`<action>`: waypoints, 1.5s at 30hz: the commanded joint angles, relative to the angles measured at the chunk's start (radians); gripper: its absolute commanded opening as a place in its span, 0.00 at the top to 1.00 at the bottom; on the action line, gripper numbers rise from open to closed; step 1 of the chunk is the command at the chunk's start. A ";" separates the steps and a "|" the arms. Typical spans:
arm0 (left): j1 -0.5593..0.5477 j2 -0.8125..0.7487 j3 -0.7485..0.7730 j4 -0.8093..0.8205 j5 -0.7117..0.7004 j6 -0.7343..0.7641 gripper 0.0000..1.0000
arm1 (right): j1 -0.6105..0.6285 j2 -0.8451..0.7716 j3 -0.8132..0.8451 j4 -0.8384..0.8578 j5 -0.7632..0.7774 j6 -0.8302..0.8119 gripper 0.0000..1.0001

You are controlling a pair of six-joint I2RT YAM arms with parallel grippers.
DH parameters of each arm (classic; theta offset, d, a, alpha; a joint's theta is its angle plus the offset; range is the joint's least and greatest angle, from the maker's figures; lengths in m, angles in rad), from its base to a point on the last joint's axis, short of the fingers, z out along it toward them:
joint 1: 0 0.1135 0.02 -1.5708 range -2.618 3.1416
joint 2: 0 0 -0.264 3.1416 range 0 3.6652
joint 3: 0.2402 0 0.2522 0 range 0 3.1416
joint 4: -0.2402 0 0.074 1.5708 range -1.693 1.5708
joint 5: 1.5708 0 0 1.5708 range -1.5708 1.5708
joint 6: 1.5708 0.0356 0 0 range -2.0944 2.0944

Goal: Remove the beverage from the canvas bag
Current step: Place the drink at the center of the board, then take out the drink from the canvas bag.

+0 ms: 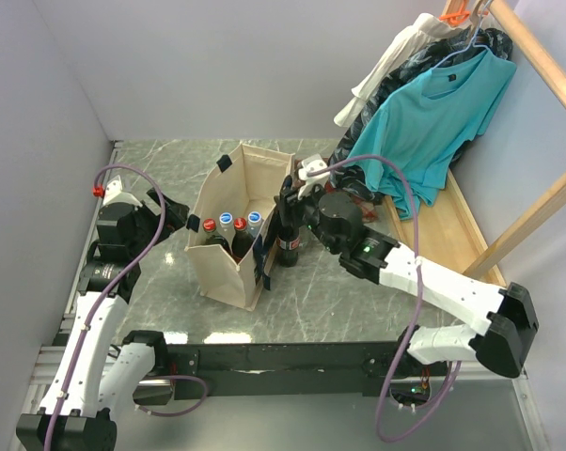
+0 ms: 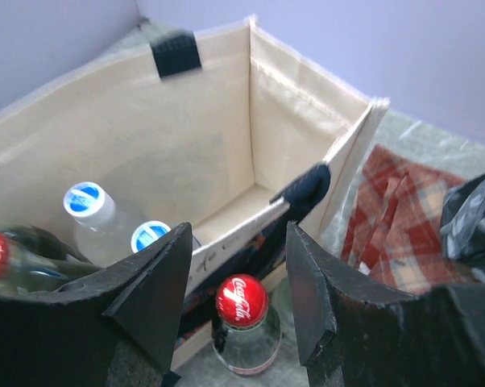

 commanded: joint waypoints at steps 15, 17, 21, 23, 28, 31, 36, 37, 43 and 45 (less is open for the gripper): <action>0.004 -0.012 0.012 0.018 0.030 0.025 0.04 | 0.013 0.249 0.819 -0.748 -0.163 -0.005 0.44; 0.004 -0.006 0.021 0.012 0.030 0.035 0.04 | 0.016 0.280 0.847 -0.777 -0.168 0.001 0.44; 0.004 0.000 0.032 0.005 0.017 0.060 0.04 | 0.013 0.330 0.911 -0.834 -0.186 0.008 0.44; 0.004 0.002 0.032 0.006 0.010 0.064 0.04 | 0.013 0.364 0.928 -0.851 -0.195 0.007 0.44; 0.004 0.016 0.033 0.009 -0.001 0.075 0.04 | 0.013 0.436 0.974 -0.866 -0.203 -0.001 0.46; 0.005 0.026 0.036 0.012 -0.006 0.084 0.04 | 0.011 0.476 1.006 -0.868 -0.191 -0.001 0.46; 0.005 0.045 0.047 0.011 -0.006 0.097 0.04 | 0.002 0.525 1.023 -0.854 -0.203 -0.001 0.47; 0.005 0.048 0.048 0.008 -0.006 0.097 0.04 | 0.001 0.543 1.031 -0.857 -0.204 -0.001 0.47; 0.007 0.046 0.042 0.015 -0.020 0.097 0.04 | -0.021 0.580 1.037 -0.860 -0.240 0.024 0.47; 0.008 0.048 0.044 0.018 -0.015 0.091 0.04 | -0.024 0.587 1.037 -0.868 -0.241 0.031 0.47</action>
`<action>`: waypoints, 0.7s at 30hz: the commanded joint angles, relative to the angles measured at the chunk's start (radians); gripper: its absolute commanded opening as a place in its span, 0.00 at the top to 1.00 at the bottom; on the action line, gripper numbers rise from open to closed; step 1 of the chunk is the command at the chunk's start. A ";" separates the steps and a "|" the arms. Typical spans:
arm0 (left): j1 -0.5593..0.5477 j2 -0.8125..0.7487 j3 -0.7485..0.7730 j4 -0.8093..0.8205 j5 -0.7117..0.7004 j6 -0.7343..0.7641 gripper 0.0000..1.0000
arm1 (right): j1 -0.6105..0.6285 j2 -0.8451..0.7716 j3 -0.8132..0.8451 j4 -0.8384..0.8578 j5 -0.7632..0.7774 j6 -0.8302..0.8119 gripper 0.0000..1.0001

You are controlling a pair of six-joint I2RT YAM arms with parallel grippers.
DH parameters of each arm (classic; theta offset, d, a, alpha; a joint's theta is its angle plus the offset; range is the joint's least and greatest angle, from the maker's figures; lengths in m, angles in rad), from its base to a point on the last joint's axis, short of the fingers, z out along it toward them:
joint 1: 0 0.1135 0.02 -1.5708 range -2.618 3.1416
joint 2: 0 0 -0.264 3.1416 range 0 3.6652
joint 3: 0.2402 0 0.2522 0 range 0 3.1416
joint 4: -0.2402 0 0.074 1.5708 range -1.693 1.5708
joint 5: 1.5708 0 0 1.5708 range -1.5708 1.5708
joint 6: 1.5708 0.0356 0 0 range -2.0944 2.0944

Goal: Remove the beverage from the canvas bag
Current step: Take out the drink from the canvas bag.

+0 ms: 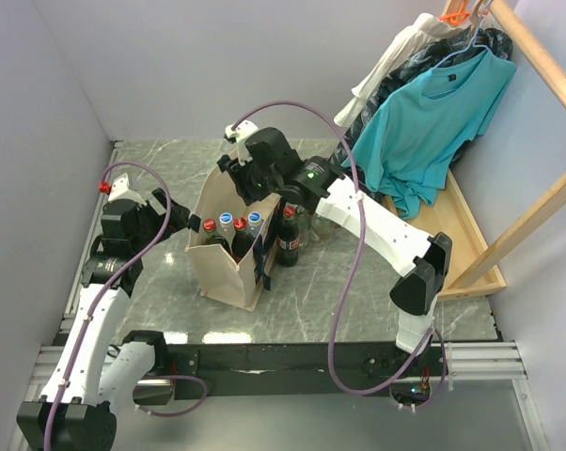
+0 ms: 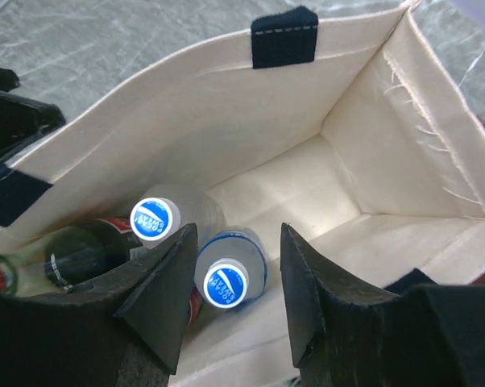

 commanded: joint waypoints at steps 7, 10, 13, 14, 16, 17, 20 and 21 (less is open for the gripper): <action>0.008 0.011 0.052 0.028 0.009 0.014 0.04 | -0.034 0.005 0.017 -0.022 -0.062 0.053 0.47; 0.009 0.010 0.045 0.026 0.010 0.014 0.04 | -0.037 0.008 0.005 -0.037 -0.066 0.058 0.47; 0.009 0.005 0.040 0.028 0.006 0.012 0.04 | -0.040 0.011 -0.003 -0.048 -0.080 0.062 0.46; 0.009 0.005 0.040 0.028 0.006 0.011 0.04 | -0.041 0.008 -0.008 -0.048 -0.082 0.065 0.46; 0.009 0.004 0.041 0.026 0.006 0.012 0.04 | -0.043 0.002 -0.026 -0.042 -0.085 0.070 0.45; 0.009 0.004 0.041 0.026 0.004 0.012 0.04 | -0.042 0.001 -0.026 -0.043 -0.086 0.074 0.45; 0.009 0.002 0.038 0.026 0.004 0.012 0.04 | -0.042 0.011 -0.025 -0.061 -0.088 0.082 0.44; 0.009 0.004 0.038 0.026 0.007 0.011 0.04 | -0.042 0.016 -0.026 -0.065 -0.089 0.084 0.44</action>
